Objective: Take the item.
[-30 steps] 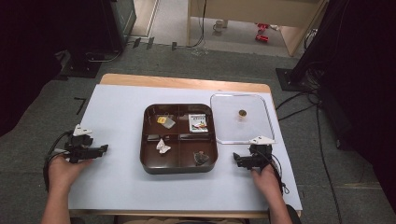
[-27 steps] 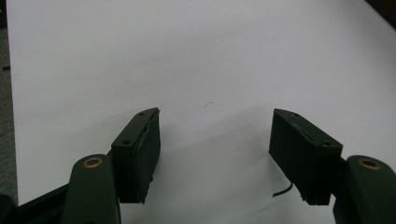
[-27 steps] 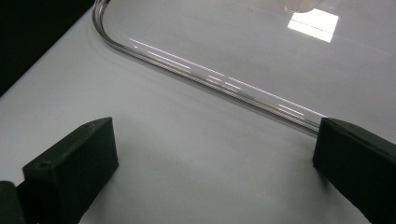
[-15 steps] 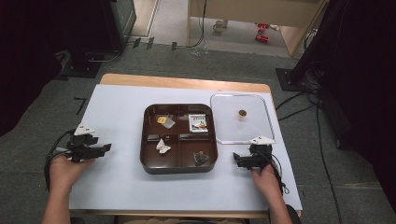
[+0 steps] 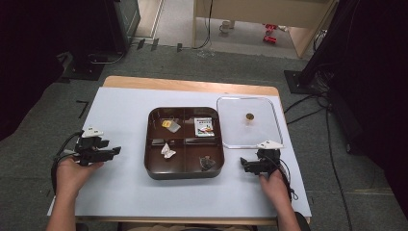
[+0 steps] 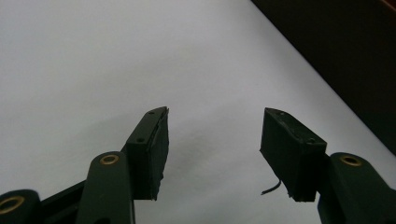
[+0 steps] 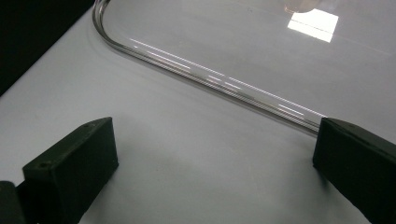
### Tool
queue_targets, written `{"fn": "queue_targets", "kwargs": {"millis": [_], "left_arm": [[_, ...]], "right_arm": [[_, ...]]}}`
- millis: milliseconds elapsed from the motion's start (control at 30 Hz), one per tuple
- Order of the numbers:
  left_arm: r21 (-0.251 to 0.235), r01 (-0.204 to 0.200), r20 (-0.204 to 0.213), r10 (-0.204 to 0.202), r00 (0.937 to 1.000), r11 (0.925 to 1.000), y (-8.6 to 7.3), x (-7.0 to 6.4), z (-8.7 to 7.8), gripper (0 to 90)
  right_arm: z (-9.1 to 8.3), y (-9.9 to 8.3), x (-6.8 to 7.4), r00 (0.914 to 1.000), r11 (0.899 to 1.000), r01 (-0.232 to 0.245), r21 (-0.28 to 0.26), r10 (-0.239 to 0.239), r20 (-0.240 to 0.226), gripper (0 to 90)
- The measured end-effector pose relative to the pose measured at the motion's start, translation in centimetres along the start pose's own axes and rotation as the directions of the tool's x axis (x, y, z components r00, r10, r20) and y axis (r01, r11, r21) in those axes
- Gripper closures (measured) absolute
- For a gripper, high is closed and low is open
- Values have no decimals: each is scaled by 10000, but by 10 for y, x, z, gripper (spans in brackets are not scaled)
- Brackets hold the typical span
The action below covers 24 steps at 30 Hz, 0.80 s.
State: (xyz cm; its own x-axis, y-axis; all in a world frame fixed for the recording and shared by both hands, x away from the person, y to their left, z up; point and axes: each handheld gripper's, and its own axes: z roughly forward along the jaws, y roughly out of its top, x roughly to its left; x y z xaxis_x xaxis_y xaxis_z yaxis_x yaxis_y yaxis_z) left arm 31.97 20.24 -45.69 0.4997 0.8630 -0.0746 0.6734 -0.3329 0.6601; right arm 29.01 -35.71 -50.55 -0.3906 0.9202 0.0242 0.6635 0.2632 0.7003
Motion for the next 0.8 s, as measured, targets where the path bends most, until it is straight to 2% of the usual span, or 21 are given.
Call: {"fn": "queue_targets", "kwargs": {"millis": [433,800], "left_arm": [[-256,-408,489,420,9979,9988,11,-16,2,421],[-391,-465,767,494,9958,9982,20,-24,3,422]], "right_arm": [[0,0,0,10000,10000,-8,-12,8,2,0],[0,0,0,10000,10000,-8,-11,8,5,0]]}}
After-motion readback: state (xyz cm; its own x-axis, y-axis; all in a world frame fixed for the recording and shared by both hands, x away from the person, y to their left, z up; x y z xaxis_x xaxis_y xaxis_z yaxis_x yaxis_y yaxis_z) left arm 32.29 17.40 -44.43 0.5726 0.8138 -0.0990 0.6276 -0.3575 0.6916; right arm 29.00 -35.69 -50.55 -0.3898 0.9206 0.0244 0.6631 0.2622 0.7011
